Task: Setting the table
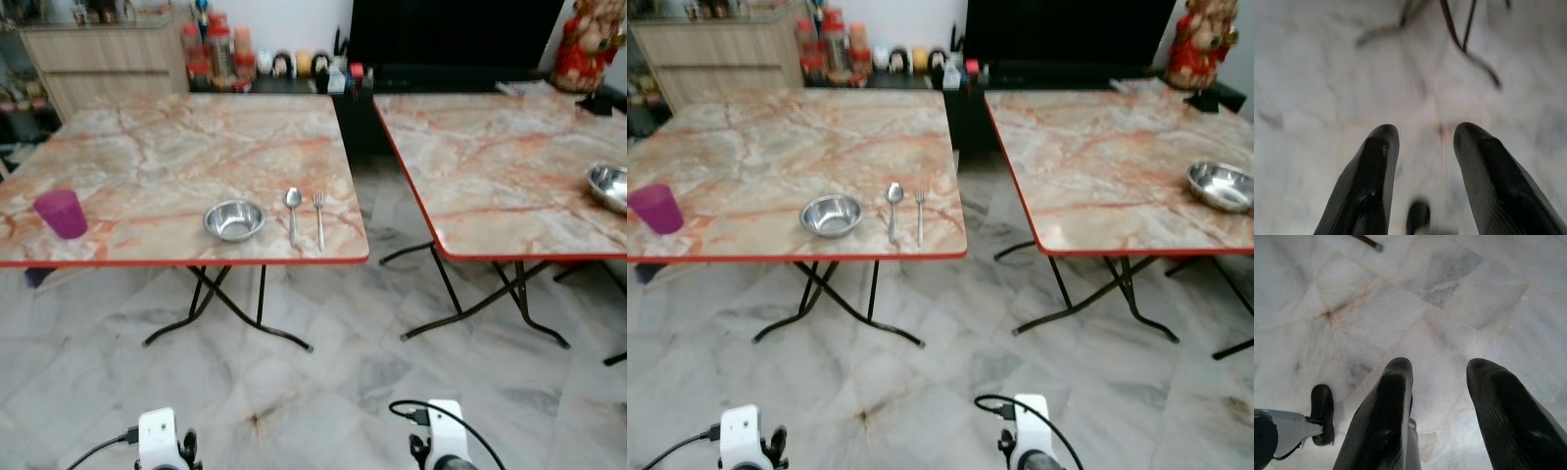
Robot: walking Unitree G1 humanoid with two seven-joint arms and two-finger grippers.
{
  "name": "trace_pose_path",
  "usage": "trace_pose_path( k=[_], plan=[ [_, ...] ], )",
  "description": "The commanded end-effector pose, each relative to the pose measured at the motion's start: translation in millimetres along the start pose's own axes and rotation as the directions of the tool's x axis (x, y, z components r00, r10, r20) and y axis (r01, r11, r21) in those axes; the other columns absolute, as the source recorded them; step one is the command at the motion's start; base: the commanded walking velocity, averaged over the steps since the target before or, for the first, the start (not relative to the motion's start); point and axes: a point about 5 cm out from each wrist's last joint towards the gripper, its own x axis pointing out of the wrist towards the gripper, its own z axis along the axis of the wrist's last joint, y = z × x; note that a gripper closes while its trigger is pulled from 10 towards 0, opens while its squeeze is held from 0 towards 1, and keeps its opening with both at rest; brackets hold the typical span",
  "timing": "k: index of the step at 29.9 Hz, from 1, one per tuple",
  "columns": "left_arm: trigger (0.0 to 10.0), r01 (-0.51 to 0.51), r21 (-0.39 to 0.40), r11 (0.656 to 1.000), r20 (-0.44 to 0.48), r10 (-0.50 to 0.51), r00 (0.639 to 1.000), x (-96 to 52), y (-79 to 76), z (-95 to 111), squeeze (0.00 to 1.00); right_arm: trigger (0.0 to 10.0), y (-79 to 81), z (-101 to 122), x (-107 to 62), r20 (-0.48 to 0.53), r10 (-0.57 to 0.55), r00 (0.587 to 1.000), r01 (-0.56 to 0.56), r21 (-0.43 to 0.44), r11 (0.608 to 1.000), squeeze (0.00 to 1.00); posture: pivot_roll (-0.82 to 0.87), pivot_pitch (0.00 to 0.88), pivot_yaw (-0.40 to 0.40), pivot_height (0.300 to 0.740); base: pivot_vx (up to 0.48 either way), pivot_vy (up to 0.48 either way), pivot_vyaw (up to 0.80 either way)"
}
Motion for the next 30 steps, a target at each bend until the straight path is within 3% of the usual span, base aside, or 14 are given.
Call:
trace_pose_path(
  k=[1, 5, 7, 10, 11, 14, 15, 19, 23, 30],
  plan=[
    [10.0, -0.002, -0.018, 1.000, 0.116, 0.004, 0.993, 7.0, -1.5, 23, 0.00, 10.0, 1.2, 5, 0.8, 0.017, 0.004, 1.000, -0.004, 0.003, 1.000, 0.00, 0.05, 0.000, -0.029, 0.732, 0.000, 0.000, 0.00],
    [10.0, 0.025, -0.043, 0.999, 0.278, -0.012, 0.961, 11.5, -11.9, 55, 0.00, 10.0, 1.6, 6, 0.9, 0.018, 0.006, 1.000, -0.006, 0.001, 1.000, 0.00, 0.05, 0.000, -0.029, 0.732, 0.000, 0.000, 0.00],
    [10.0, 0.030, -0.053, 0.998, 0.310, -0.012, 0.951, 11.6, -14.1, 62, 0.00, 10.0, 1.5, 7, 1.0, 0.019, 0.006, 1.000, -0.006, 0.001, 1.000, 0.00, 0.05, 0.000, -0.029, 0.732, 0.000, 0.000, 0.00],
    [10.0, 0.083, -0.092, 0.992, 0.475, -0.029, 0.879, 6.0, -29.5, 98, 0.00, 10.0, 1.3, 8, 1.2, 0.023, 0.006, 1.000, -0.006, -0.001, 1.000, 0.00, 0.06, 0.000, -0.031, 0.732, 0.000, 0.000, 0.00],
    [10.0, 0.083, -0.092, 0.992, 0.475, -0.029, 0.879, 6.0, -29.5, 98, 0.00, 10.0, 1.3, 8, 1.2, 0.023, 0.006, 1.000, -0.006, -0.001, 1.000, 0.00, 0.06, 0.000, -0.031, 0.732, 0.000, 0.000, 0.00],
    [10.0, 0.108, -0.075, 0.991, 0.584, -0.044, 0.810, -2.2, -40.5, 126, 0.00, 10.0, 1.6, 9, 1.3, 0.027, 0.007, 1.000, -0.007, 0.000, 1.000, 0.00, 0.07, 0.000, -0.035, 0.732, 0.206, 0.000, 0.00],
    [10.0, 0.108, -0.075, 0.991, 0.584, -0.044, 0.810, -2.2, -40.5, 126, 0.00, 10.0, 1.6, 9, 1.3, 0.027, 0.007, 1.000, -0.007, 0.000, 1.000, 0.00, 0.07, 0.000, -0.035, 0.732, 0.375, 0.000, 0.00],
    [10.0, 0.121, -0.060, 0.991, 0.706, -0.043, 0.706, -10.6, -48.1, 170, 0.00, 10.0, 4.3, 11, 1.8, 0.031, 0.015, 0.999, -0.015, -0.008, 1.000, 0.00, 0.07, 0.000, -0.038, 0.732, 0.413, 0.000, 0.00],
    [10.0, 0.129, -0.048, 0.990, 0.743, -0.050, 0.667, -12.1, -47.6, 192, 0.00, 10.0, 5.4, 12, 2.1, 0.031, 0.016, 0.999, -0.016, -0.006, 1.000, 0.00, 0.07, 0.000, -0.036, 0.732, 0.454, 0.000, 0.00],
    [10.0, 0.124, -0.072, 0.990, 0.755, -0.027, 0.655, -10.9, -42.4, 211, 0.00, 10.0, 5.9, 12, 2.1, 0.029, 0.016, 0.999, -0.016, -0.007, 1.000, 0.00, 0.06, 0.000, -0.030, 0.732, 0.480, 0.000, 0.00]
  ],
)
